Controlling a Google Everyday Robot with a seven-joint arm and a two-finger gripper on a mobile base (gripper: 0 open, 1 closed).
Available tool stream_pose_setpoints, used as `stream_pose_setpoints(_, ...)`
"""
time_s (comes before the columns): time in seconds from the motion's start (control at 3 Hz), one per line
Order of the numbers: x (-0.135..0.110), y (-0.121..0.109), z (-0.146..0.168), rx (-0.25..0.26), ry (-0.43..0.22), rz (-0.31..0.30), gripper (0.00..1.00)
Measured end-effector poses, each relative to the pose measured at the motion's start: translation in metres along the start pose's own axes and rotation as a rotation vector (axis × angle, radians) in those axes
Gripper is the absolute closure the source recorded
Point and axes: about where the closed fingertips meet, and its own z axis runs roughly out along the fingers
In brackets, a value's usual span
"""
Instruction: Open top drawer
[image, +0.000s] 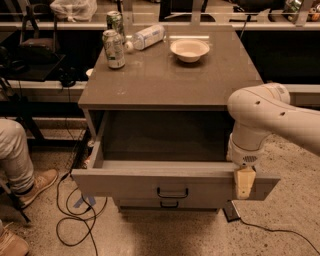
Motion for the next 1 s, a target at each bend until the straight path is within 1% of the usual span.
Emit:
stream_pose_setpoints(0.33, 0.001, 0.003, 0.002, -0.005, -0.002, -0.004, 0.00)
stream_pose_setpoints(0.67, 0.011, 0.022, 0.011, -0.024, -0.042, 0.005, 0.03)
stream_pose_setpoints(1.0, 0.019, 0.035, 0.018, -0.031, -0.067, 0.024, 0.26)
